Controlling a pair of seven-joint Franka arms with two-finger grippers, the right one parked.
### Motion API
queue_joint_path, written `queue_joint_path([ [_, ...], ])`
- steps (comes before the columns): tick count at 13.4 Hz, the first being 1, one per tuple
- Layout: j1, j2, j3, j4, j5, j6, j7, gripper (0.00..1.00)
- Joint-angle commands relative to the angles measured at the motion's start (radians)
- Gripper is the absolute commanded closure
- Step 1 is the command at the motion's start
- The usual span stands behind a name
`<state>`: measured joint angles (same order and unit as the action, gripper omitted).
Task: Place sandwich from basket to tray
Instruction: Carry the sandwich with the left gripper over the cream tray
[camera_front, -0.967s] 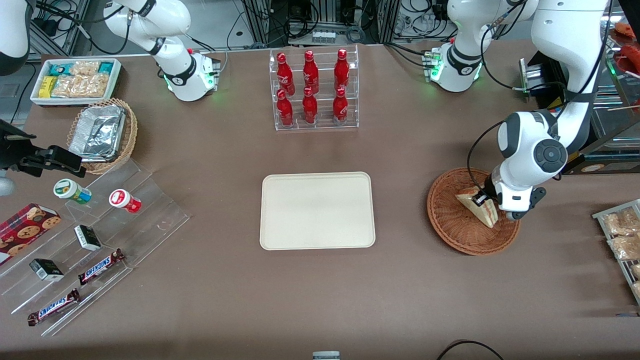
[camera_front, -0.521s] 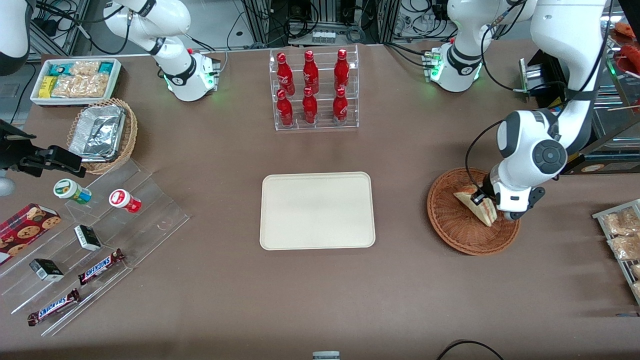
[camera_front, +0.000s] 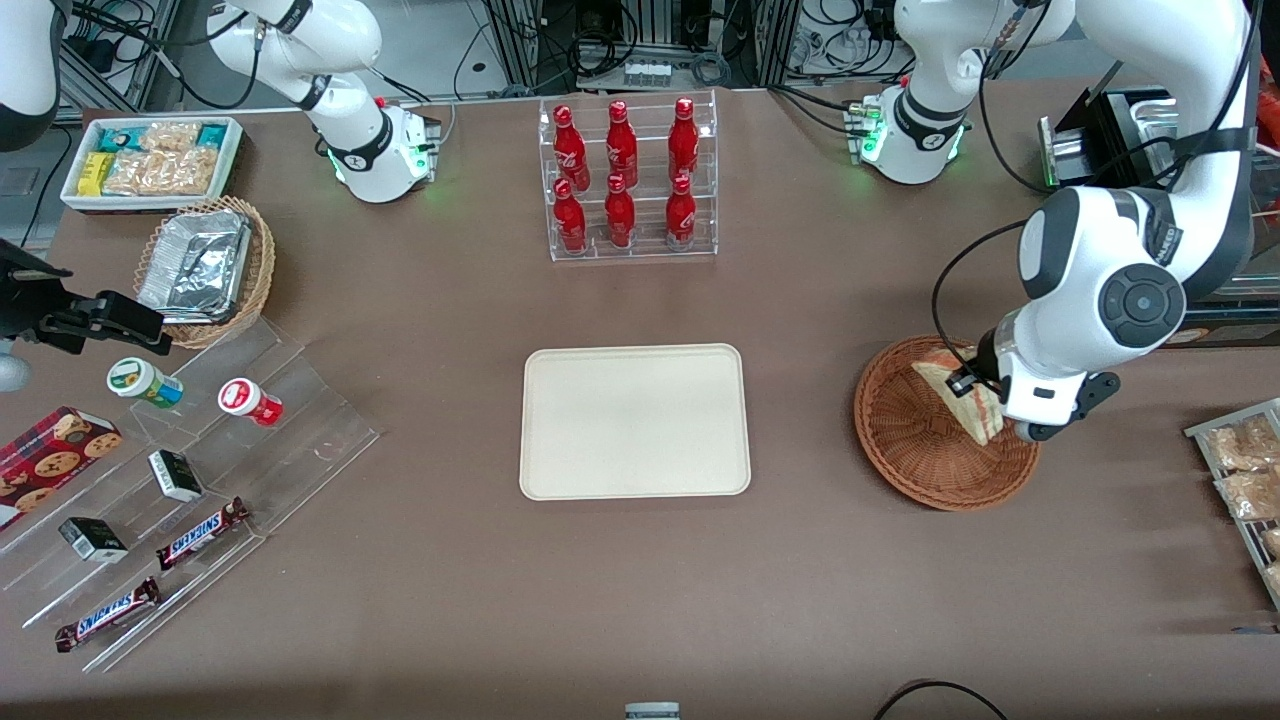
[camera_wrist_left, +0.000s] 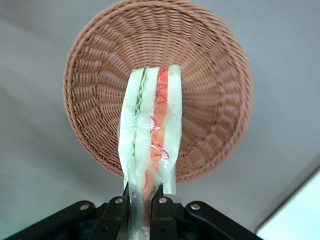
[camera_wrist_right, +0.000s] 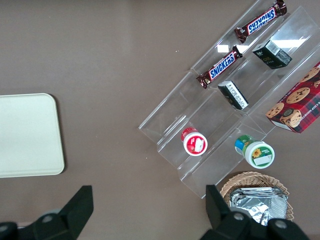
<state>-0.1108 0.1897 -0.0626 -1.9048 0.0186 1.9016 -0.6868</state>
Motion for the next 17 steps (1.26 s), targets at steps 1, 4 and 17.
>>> queue_joint_path([
  [1,-0.064,-0.001,0.001,0.012,0.011,-0.024,0.084,1.00],
  [4,-0.157,0.016,-0.002,0.027,0.004,-0.012,0.125,1.00],
  [17,-0.500,0.424,-0.002,0.426,-0.057,-0.007,0.090,1.00],
])
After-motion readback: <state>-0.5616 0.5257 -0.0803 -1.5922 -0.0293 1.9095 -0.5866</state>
